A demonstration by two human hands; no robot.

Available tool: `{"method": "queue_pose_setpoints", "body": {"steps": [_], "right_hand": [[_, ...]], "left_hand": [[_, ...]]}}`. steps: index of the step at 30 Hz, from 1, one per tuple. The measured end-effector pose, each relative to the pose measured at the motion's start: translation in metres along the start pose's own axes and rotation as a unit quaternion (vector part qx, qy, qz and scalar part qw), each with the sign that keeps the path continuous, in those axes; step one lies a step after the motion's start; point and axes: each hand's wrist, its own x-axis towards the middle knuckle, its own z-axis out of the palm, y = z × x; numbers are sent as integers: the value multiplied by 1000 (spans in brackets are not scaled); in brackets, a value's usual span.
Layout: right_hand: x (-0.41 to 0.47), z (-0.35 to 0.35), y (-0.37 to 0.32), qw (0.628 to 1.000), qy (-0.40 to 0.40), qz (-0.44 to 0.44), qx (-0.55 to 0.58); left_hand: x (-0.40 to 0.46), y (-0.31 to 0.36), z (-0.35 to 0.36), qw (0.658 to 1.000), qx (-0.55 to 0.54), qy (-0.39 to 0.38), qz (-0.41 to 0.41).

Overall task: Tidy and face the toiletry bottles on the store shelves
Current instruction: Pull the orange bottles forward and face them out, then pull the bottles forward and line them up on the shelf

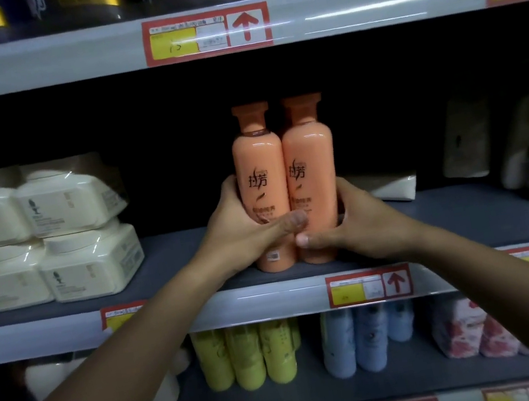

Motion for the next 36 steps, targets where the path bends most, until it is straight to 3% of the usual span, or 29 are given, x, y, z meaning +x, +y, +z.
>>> {"method": "queue_pose_setpoints", "body": {"steps": [6, 13, 26, 31, 36], "right_hand": [[-46, -24, -11, 986, 26, 32, -163], [-110, -68, -10, 972, 87, 60, -210], [-197, -110, 0, 961, 130, 89, -226], [-184, -122, 27, 962, 152, 75, -214], [-146, -131, 59, 960, 167, 49, -220]], "left_hand": [[-30, 3, 0, 998, 58, 29, -3], [-79, 18, 9, 979, 120, 143, 76], [-114, 69, 79, 976, 121, 23, 178], [-88, 78, 118, 974, 114, -17, 194], [-19, 78, 164, 982, 107, -24, 156]]}}
